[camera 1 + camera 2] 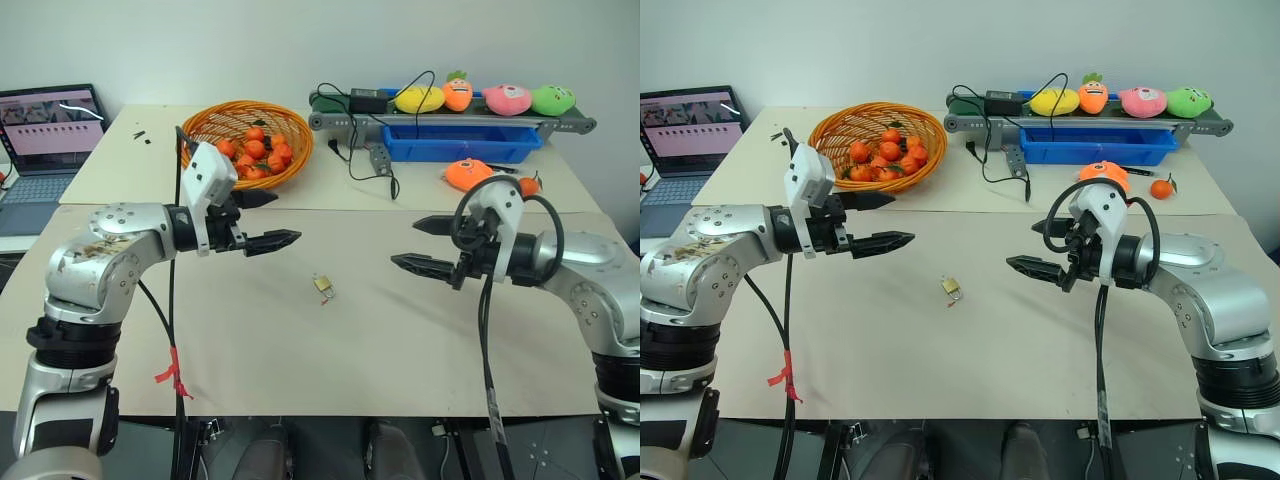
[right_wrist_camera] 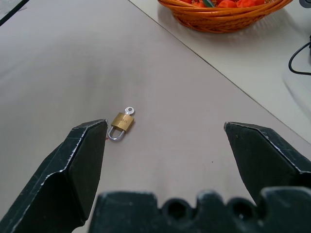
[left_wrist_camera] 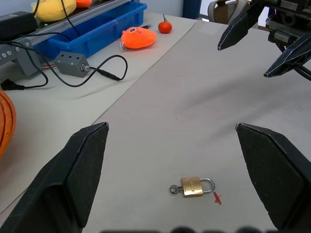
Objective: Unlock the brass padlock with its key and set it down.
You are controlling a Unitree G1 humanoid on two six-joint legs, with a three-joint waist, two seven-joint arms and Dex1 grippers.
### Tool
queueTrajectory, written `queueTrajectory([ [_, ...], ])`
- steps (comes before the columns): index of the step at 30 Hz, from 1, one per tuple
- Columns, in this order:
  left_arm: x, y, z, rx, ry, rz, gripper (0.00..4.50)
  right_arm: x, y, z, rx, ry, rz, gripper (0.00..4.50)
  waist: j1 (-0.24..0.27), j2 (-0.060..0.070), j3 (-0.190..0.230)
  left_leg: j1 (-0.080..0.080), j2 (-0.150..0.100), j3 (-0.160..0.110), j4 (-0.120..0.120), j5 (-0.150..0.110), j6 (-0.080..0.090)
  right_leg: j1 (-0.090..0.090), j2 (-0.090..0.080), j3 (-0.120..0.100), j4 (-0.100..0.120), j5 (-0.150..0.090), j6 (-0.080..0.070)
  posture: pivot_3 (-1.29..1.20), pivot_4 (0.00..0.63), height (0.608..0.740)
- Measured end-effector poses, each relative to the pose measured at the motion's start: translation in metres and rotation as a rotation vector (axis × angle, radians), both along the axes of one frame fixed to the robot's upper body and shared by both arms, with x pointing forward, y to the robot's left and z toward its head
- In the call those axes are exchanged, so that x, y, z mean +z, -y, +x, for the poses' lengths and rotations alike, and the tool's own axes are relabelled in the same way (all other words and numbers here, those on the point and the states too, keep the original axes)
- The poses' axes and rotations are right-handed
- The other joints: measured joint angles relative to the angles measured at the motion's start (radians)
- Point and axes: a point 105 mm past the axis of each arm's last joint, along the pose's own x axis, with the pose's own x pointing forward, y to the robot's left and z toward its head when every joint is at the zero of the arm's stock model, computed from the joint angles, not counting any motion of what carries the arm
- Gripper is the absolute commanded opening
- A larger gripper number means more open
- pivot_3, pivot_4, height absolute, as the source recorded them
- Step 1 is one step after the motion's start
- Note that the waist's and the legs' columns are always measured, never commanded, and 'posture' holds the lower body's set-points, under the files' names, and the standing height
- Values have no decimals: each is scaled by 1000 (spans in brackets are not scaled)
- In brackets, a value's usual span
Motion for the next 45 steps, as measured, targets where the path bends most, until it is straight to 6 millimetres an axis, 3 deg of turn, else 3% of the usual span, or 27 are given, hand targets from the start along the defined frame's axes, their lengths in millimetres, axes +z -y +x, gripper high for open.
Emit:
queueTrajectory([
  [8,-6,-11,-1,-38,-27,-23,4451,7,6,-12,-8,15,-19,4500,1,0,0,0,0,0,0,0,0,0,0,0,0,0,0,0,150,740],
  [16,-9,-9,-4,-110,-3,11,4451,-3,-1,-23,29,-55,-20,4500,1,0,0,0,0,0,0,0,0,0,0,0,0,0,0,0,150,740],
  [19,-5,-16,-2,-96,20,47,4451,-18,-13,-21,32,-85,-39,4500,-4,0,0,1,0,0,0,0,0,0,0,1,0,0,0,0,150,740],
  [25,-8,-51,9,21,32,80,4451,-50,-64,-5,-2,-101,-24,4500,-10,0,0,1,1,0,-1,1,-1,-1,1,1,1,0,0,0,150,740],
  [35,-6,-45,2,-27,53,105,4451,-70,-91,26,-161,-49,-57,4500,-6,0,0,-1,0,0,0,1,-2,-2,1,0,1,0,0,0,150,740],
  [42,-5,-43,0,-48,58,118,4451,-97,-112,17,-150,-102,-66,4500,-9,0,0,-1,0,0,0,1,-2,-2,2,0,1,0,0,0,150,740],
  [45,-5,-42,0,-53,58,120,4451,-99,-118,15,-141,-107,-60,4500,-10,0,0,0,0,-1,0,1,-2,-2,2,0,2,0,0,0,150,740],
])
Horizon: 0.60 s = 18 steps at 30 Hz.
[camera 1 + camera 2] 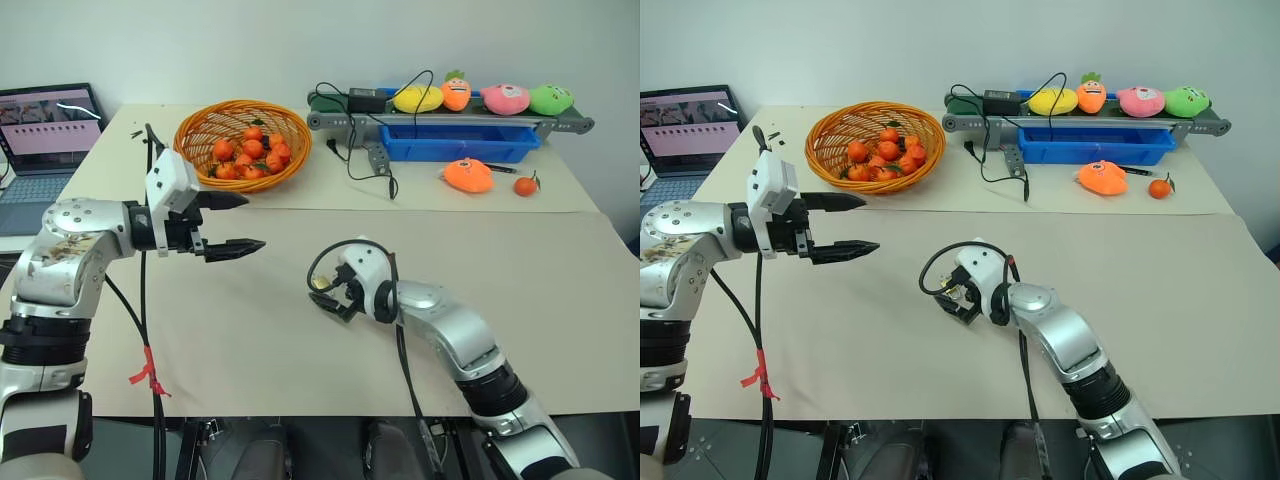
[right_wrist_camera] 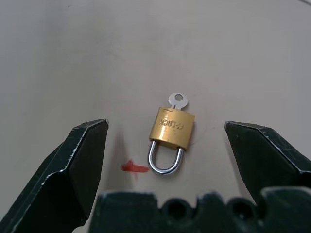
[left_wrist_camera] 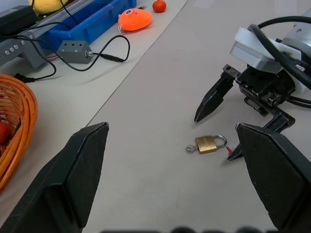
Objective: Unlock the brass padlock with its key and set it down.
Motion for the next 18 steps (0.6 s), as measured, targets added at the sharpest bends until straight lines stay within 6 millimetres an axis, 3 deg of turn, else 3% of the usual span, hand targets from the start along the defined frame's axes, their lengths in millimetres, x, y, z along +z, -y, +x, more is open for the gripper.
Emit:
queueTrajectory([
  [5,1,6,1,-20,4,2,4451,-10,-13,-4,24,-21,10,4500,-2,0,0,0,0,0,0,0,0,0,0,0,0,0,0,0,150,740],
  [18,3,7,1,-19,7,2,4451,-19,-12,5,13,4,4,4500,-17,0,0,1,0,0,0,0,-1,1,0,0,0,0,0,0,150,740],
])
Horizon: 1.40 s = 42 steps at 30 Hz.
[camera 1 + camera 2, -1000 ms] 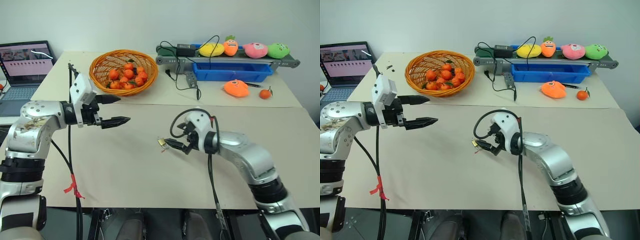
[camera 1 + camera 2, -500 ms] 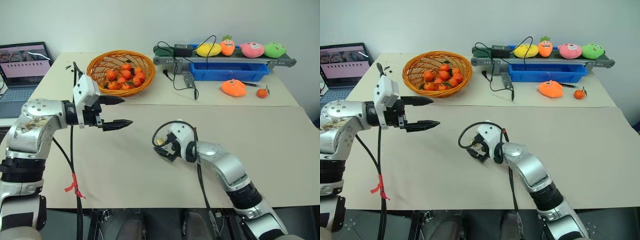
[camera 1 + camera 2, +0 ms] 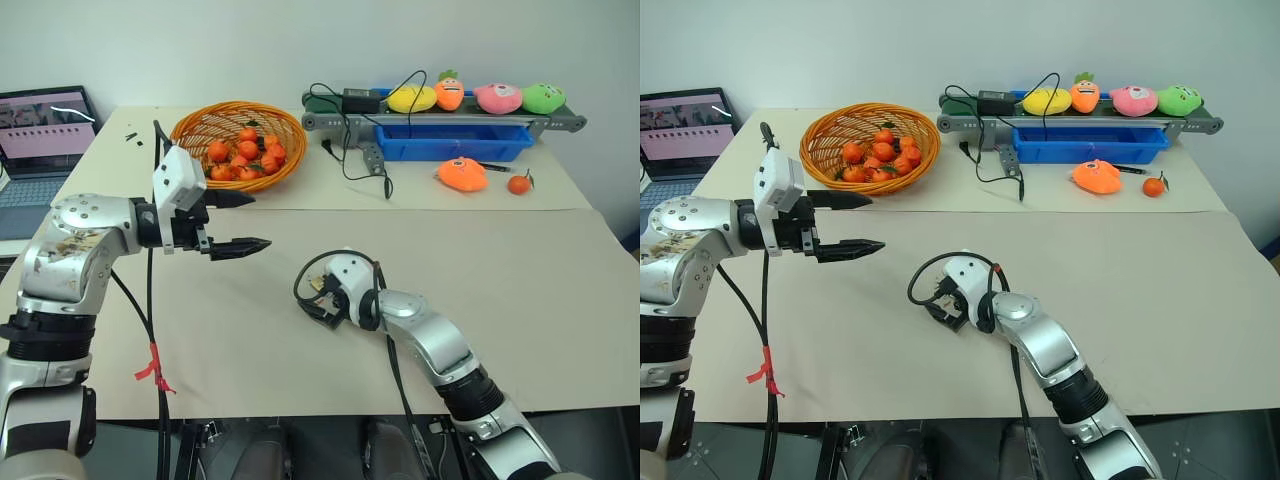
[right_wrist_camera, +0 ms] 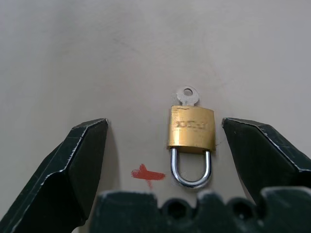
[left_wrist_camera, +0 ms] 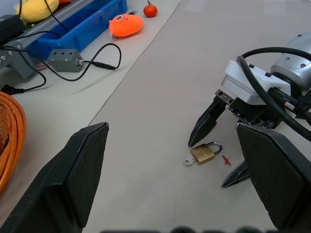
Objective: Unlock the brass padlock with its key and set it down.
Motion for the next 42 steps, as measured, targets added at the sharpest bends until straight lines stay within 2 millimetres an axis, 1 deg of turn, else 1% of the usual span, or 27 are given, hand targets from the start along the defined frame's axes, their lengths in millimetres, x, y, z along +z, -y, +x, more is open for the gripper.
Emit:
queueTrajectory([
  [1,0,0,0,0,0,0,4451,0,0,0,2,1,1,4500,-1,0,0,0,0,0,0,0,0,0,0,0,0,0,0,0,150,740],
  [4,0,0,0,0,0,0,4500,-1,1,2,-3,2,3,3756,-1,0,0,1,0,0,0,0,0,0,0,0,0,0,0,0,150,740],
  [8,0,0,0,4,2,0,4500,0,5,6,-18,17,-7,2434,-1,0,0,0,0,0,0,0,0,0,0,0,0,0,0,0,150,740],
  [10,0,0,0,7,3,-1,4500,1,7,8,-25,20,-9,1680,-1,0,0,0,0,0,0,0,0,0,0,0,0,0,0,0,150,740],
  [12,0,0,0,8,3,-1,4500,1,8,8,-26,23,-8,1073,-2,0,0,0,0,0,0,0,0,0,0,0,0,0,0,0,150,740],
  [13,1,0,0,8,3,-1,4500,1,8,8,-25,23,-9,903,-2,0,0,0,0,0,0,0,0,0,0,0,0,0,0,0,150,740],
  [19,0,0,1,12,3,-5,4500,2,10,8,-15,27,-21,905,-1,0,0,0,0,0,0,0,0,0,0,0,0,0,0,0,150,740],
  [22,-4,-1,1,18,-20,-8,4500,3,17,7,4,36,-49,905,0,0,0,0,0,0,0,0,0,0,0,0,0,0,0,0,150,740],
  [24,-8,-2,0,23,-43,-10,4500,6,26,6,22,51,-84,905,-1,0,0,0,0,0,0,0,0,0,0,0,0,0,0,0,150,740],
  [26,-14,-3,0,36,-80,-18,4500,15,37,7,43,91,-127,905,-1,0,0,0,0,0,0,0,0,0,0,0,0,0,0,0,150,740],
  [27,-15,-3,1,41,-97,-25,4500,26,42,9,51,130,-135,905,-1,0,0,-1,0,0,0,0,0,-1,0,0,0,0,0,0,150,740],
  [29,-18,-3,1,53,-119,-35,4500,45,46,11,73,200,-147,905,-1,0,0,0,0,0,0,0,0,-1,0,0,0,0,0,0,150,740],
  [31,-27,0,1,61,-162,-56,4500,69,50,9,108,287,-157,905,-2,0,0,0,0,0,-1,0,0,-1,0,0,-1,0,0,0,150,740],
  [33,-37,6,-1,56,-217,-84,4500,82,50,4,150,352,-171,905,-1,0,0,-1,0,0,-1,0,0,-1,0,0,-1,0,0,0,150,740],
  [34,-43,11,-2,56,-261,-109,4500,87,48,0,188,384,-178,905,-1,0,0,-1,0,0,-1,0,0,-1,0,0,-1,0,0,0,150,740],
  [38,-57,23,-1,79,-391,-186,4500,95,40,-15,311,463,-204,905,0,0,0,0,0,0,0,0,0,1,0,0,0,0,0,0,150,740],
  [40,-67,27,0,107,-465,-210,4500,96,38,-23,363,482,-216,905,1,0,0,0,0,0,0,0,0,0,0,0,0,0,0,0,150,740],
  [42,-70,35,0,111,-545,-258,4500,93,39,-27,387,468,-223,905,4,0,0,0,0,0,0,0,0,0,0,0,0,0,0,0,150,740],
])
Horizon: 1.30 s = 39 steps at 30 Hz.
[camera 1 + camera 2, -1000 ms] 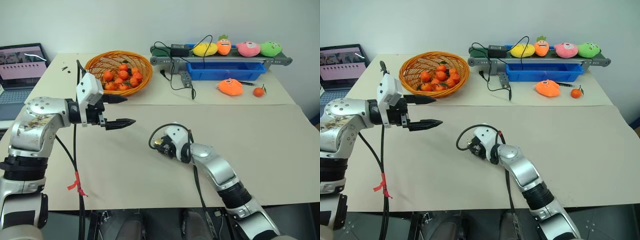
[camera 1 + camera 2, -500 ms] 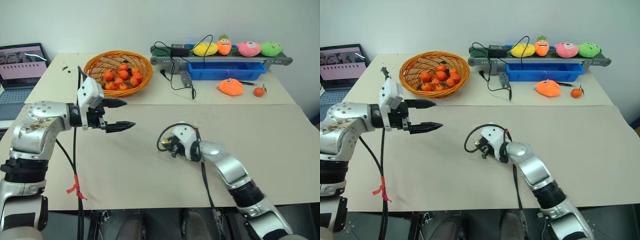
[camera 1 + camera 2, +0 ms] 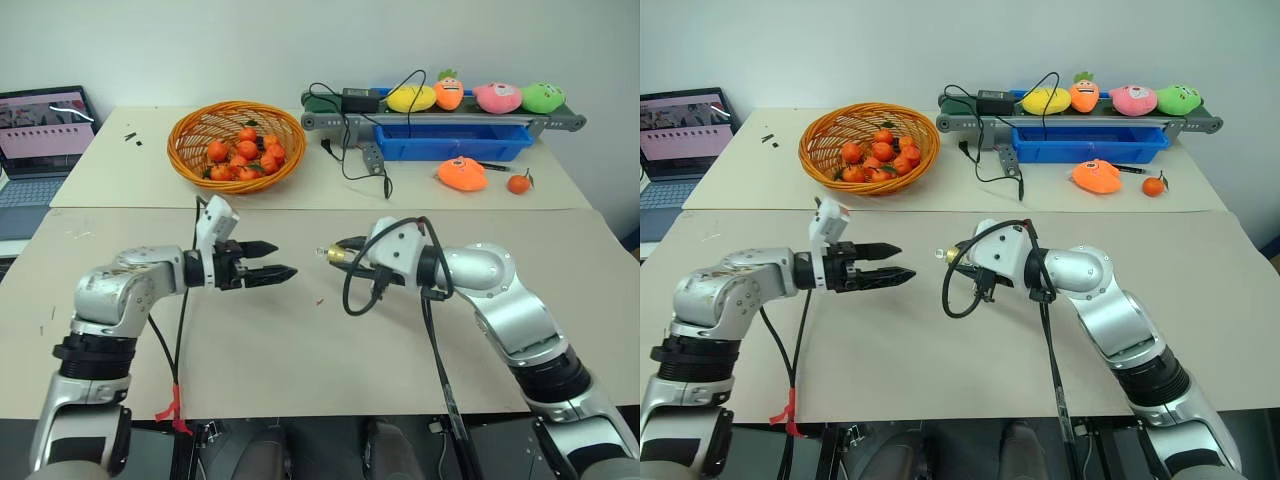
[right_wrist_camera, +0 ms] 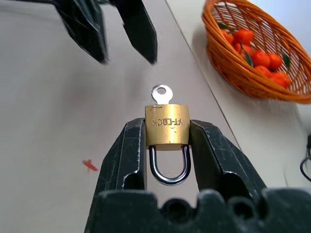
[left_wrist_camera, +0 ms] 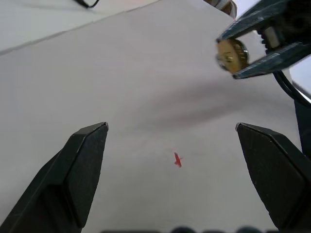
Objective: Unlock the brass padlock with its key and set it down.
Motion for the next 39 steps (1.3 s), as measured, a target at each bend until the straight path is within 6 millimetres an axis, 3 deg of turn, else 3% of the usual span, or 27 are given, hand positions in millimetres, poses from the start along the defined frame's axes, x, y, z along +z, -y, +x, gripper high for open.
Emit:
queueTrajectory([
  [6,39,17,2,-16,-55,-137,4500,-5,5,-3,7,-26,-22,905,9,-1,0,1,0,0,0,0,0,0,0,0,0,0,0,0,150,740],
  [16,36,23,-5,-30,-102,-120,4500,-1,11,0,-21,-35,-4,905,17,-1,0,1,0,0,0,0,0,0,0,0,-1,0,0,0,150,740],
  [19,36,24,-6,-33,-106,-125,3902,-1,12,1,-27,-37,-5,905,18,-1,0,0,0,0,0,0,0,0,0,0,-1,0,0,0,150,740],
  [22,35,24,-6,-32,-106,-123,2661,1,15,2,-37,-36,4,905,18,-1,0,1,0,0,0,0,0,1,0,0,-1,0,0,0,150,740],
  [24,34,26,-6,-40,-107,-122,2110,3,16,2,-42,-37,10,905,18,-1,0,1,0,0,0,0,0,1,0,0,-1,0,0,0,150,740],
  [39,29,36,-11,-92,-126,-122,2110,1,18,0,-61,-60,31,905,18,-1,0,0,0,0,0,0,0,0,0,0,-1,0,0,0,150,740],
])
